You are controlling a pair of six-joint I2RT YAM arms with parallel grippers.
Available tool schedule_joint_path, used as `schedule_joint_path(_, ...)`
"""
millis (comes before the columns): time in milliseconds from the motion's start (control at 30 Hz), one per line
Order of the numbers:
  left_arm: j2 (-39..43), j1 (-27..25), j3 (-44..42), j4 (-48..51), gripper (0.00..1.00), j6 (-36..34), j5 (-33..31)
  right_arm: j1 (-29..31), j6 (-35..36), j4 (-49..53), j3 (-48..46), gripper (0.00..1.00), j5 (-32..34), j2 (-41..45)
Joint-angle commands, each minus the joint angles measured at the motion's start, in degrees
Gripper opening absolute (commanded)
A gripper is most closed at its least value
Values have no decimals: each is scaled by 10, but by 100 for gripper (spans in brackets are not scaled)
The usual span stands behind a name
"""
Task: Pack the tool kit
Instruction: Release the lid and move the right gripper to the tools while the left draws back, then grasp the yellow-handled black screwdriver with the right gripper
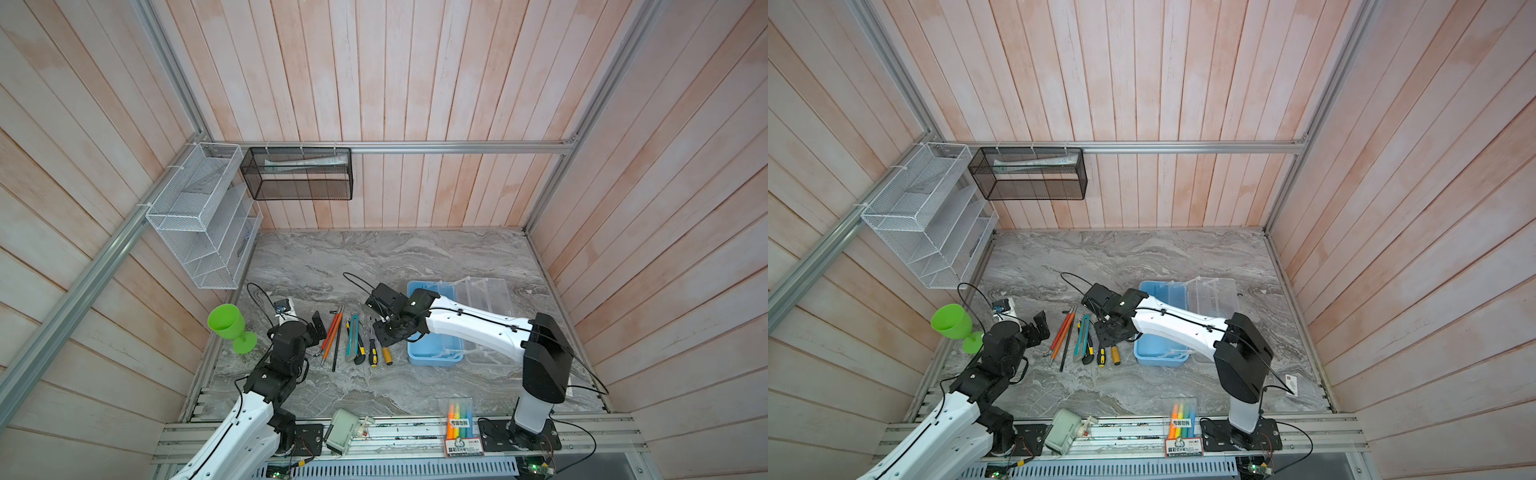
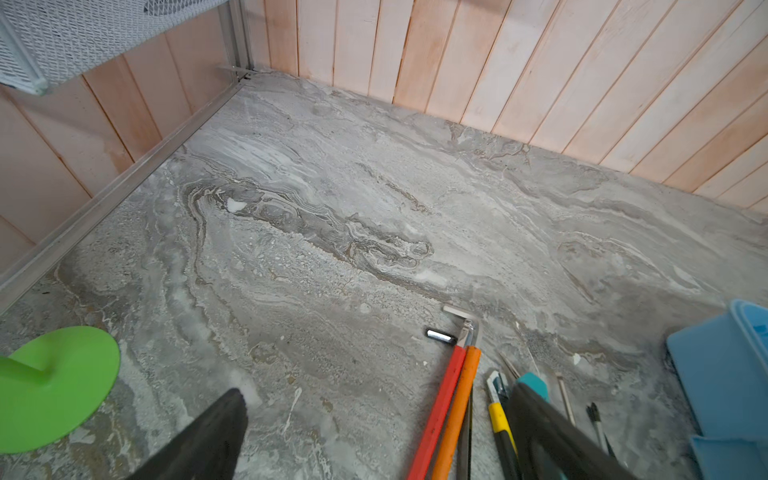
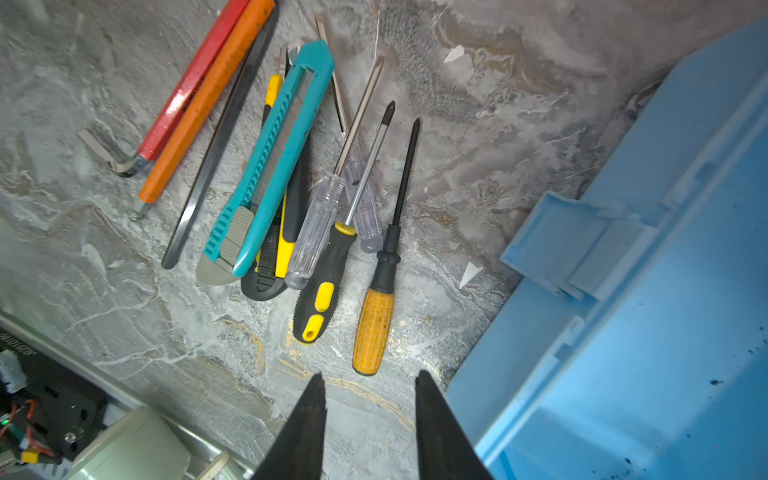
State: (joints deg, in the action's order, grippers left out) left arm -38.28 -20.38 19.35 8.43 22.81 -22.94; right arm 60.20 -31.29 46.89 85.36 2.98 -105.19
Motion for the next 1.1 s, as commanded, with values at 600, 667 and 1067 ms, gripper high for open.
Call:
schedule_joint_path(600, -39, 20, 12, -31, 100, -9, 22, 3, 5, -3, 1, 35, 12, -114)
schedule_joint_path(667, -34, 21, 10, -30, 100, -8, 22, 2, 3, -10, 1, 35, 8, -121)
schedule_joint_path(1067, -33, 25, 9, -30, 100, -7, 25, -3, -22, -20, -12, 30, 22, -137)
